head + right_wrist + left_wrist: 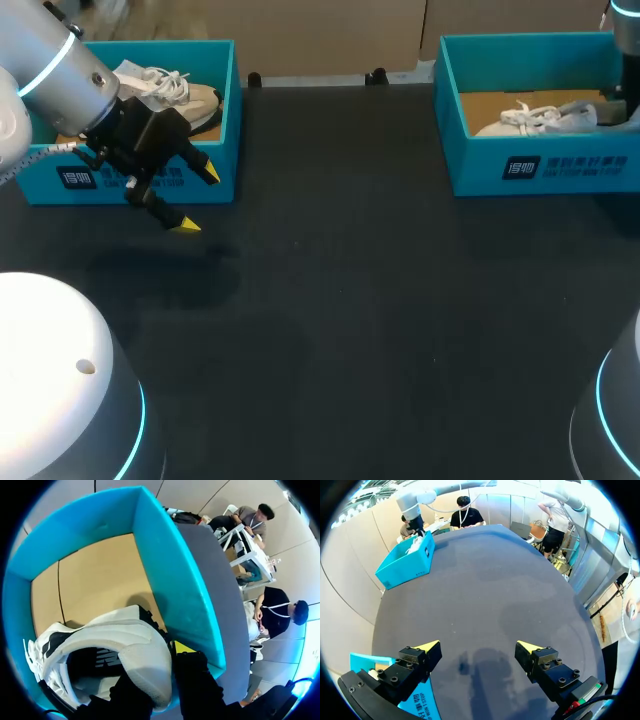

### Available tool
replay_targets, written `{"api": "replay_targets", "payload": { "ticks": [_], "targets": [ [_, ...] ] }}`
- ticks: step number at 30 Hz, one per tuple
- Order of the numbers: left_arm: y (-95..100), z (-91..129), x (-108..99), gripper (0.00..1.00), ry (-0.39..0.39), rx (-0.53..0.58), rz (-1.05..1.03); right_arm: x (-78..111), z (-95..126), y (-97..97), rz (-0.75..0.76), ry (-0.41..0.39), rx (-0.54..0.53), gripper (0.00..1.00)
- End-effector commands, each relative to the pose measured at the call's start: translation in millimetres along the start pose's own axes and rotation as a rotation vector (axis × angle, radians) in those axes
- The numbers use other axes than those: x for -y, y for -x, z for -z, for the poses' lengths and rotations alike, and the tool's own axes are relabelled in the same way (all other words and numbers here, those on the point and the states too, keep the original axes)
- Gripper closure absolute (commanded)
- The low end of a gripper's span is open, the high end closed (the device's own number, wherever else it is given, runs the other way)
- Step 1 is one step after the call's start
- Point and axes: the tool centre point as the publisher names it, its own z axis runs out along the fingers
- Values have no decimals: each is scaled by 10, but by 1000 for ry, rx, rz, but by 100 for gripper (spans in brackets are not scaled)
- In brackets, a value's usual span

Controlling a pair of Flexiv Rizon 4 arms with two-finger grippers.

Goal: Take the shoe out of the shoebox, open the shoe tongue, remove and reinsert the insole, then place the shoe into the shoebox

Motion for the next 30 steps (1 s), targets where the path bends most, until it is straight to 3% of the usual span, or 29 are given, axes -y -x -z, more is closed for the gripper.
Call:
{"api": "replay_targets", "payload": {
  "ticks": [1, 21, 23, 25, 30],
  "targets": [
    [-4, 2, -1, 0, 3, -1, 0, -6, -52, -20, 3, -2, -2, 100],
    [-4, 2, -1, 0, 3, -1, 0, 5, -345, -108, 65, -30, 6, 100],
    [-4, 2, -1, 0, 3, -1, 0, 17, -338, -101, 55, -29, 4, 91],
    [-4, 2, -1, 0, 3, -1, 0, 24, -326, -94, 48, -28, 4, 74],
    [-4, 2, -1, 0, 3, -1, 0, 45, -281, -94, 47, -24, 3, 63]
  ]
}}
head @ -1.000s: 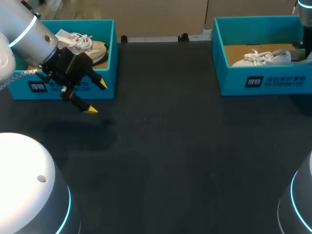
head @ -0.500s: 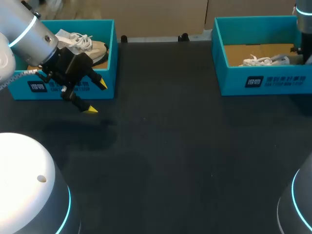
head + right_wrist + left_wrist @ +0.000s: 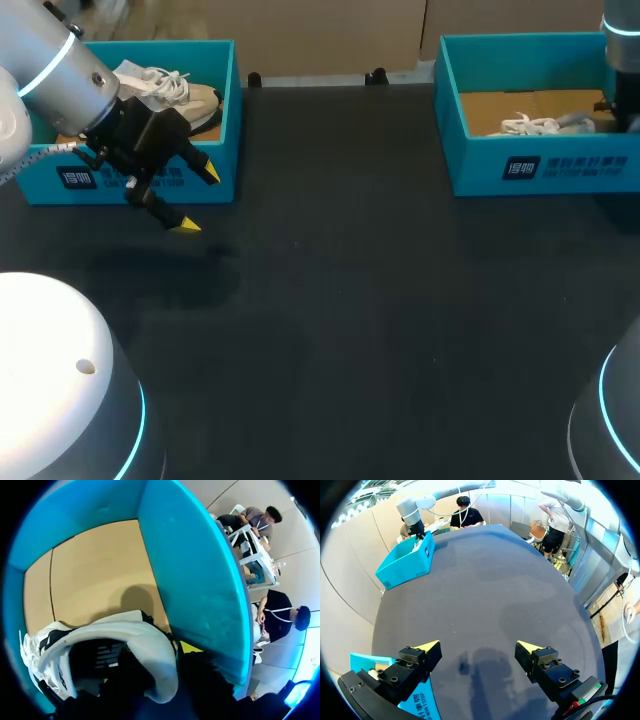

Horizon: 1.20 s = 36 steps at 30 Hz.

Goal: Take the shoe out of the shoebox, open the shoe tongue, remove and reinsert the insole, then place the shoe into the shoebox

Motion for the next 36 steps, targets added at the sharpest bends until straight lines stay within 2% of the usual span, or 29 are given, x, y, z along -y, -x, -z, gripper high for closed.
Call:
{"api": "replay_targets", "payload": {
  "ticks": [1, 7, 15, 17, 27, 32, 36],
  "targets": [
    [-4, 2, -1, 0, 3, -1, -1, 32, 55, 2, -3, 7, 2, 61],
    [-4, 2, -1, 0, 3, -1, -1, 55, 174, 26, -15, 27, 5, 57],
    [-4, 2, -1, 0, 3, -1, -1, 46, 472, 124, -27, 69, 7, 53],
    [-4, 2, -1, 0, 3, -1, -1, 50, 543, 145, -52, 73, -39, 53],
    [-4, 2, -1, 0, 3, -1, -1, 89, 913, 174, -34, 129, -115, 52],
    [-4, 2, -1, 0, 3, -1, -1, 180, 1132, 119, 39, 140, -152, 55],
    [-4, 2, -1, 0, 3, -1, -1, 322, 1297, 58, 72, 154, -176, 53]
  ]
}}
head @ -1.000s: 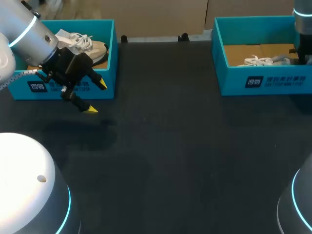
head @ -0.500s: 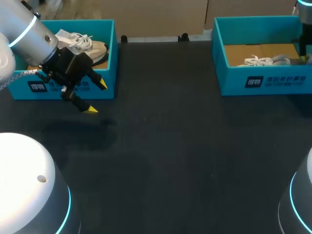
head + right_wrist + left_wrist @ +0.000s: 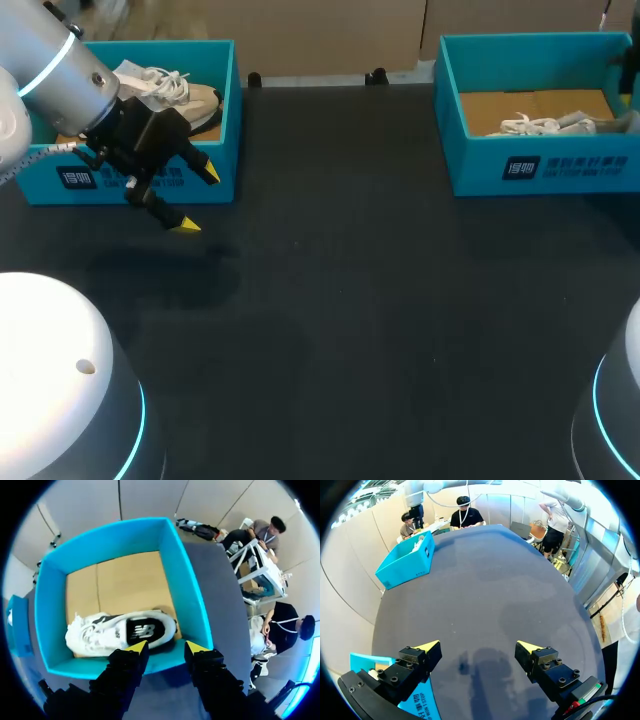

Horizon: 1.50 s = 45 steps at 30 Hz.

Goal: Take the shoe out of the shoebox, open the shoe tongue, remove and reinsert the insole, then place the shoe into the shoebox

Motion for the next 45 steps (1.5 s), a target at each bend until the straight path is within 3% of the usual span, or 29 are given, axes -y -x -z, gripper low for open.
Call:
{"api": "replay_targets", "payload": {
  "ticks": [1, 11, 16, 17, 18, 25, 28, 42, 45],
  "targets": [
    [-4, 2, -1, 0, 3, -1, -1, 206, 214, -34, 15, 31, -17, 53],
    [-4, 2, -1, 0, 3, -1, -1, 533, 352, -138, 31, 16, -32, 52],
    [-4, 2, -1, 0, 3, -1, -1, 618, 310, -176, 1, -4, -41, 51],
    [-4, 2, -1, 0, 3, -1, -1, 617, 296, -179, -16, -5, -38, 21],
    [-4, 2, -1, 0, 3, -1, -1, 617, 296, -179, -16, -5, -38, 0],
    [72, 121, -23, 0, 20, -28, -72, 617, 296, -179, -16, -5, -38, 0],
    [103, 214, -70, 0, 63, -51, -172, 617, 296, -179, -16, -5, -38, 0],
    [464, 615, -476, 0, 235, -222, -617, 617, 296, -179, -16, -5, -38, 0],
    [499, 678, -527, 0, 241, -251, -668, 617, 296, -179, -16, -5, -38, 0]
  ]
}}
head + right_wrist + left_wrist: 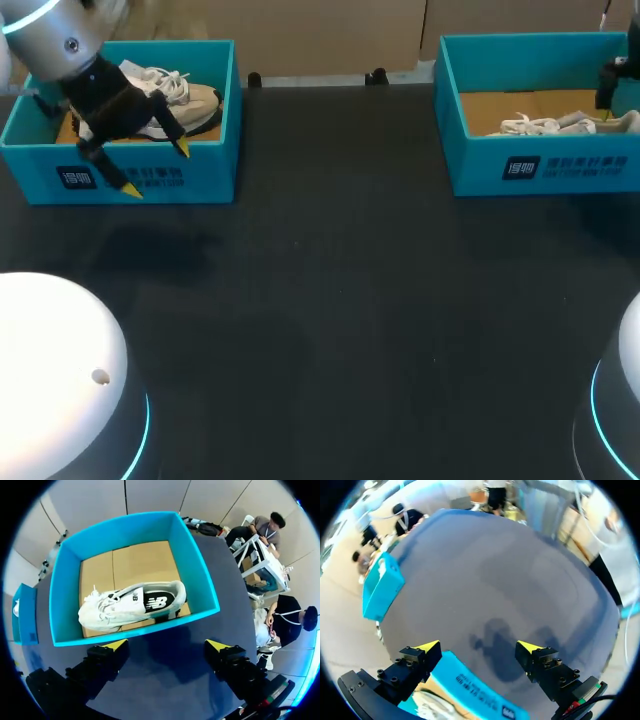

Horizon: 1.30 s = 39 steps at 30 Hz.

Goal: Take the shoe out of the shoebox, open the shoe tongue, remove and reinsert the insole, then place the shoe into the shoebox

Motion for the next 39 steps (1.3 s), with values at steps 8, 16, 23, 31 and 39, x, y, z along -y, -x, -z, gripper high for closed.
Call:
{"api": "replay_targets", "payload": {
  "ticks": [8, 16, 23, 31, 39],
  "targets": [
    [54, 83, -80, 0, 6, -112, -89, 1, -2, -3, 0, 1, 0, 0],
    [17, -8, -69, 0, -16, -102, -171, 1, -2, -3, 0, 1, 0, 0],
    [121, 151, -451, 0, 5, -130, -416, 1, -2, -3, 0, 1, 0, 0],
    [180, 376, -751, 0, 97, -141, -617, 1, -2, -3, 0, 1, 0, 0],
    [190, 527, -1321, 0, 283, -175, -838, 1, -2, -3, 0, 1, 0, 0]
  ]
}}
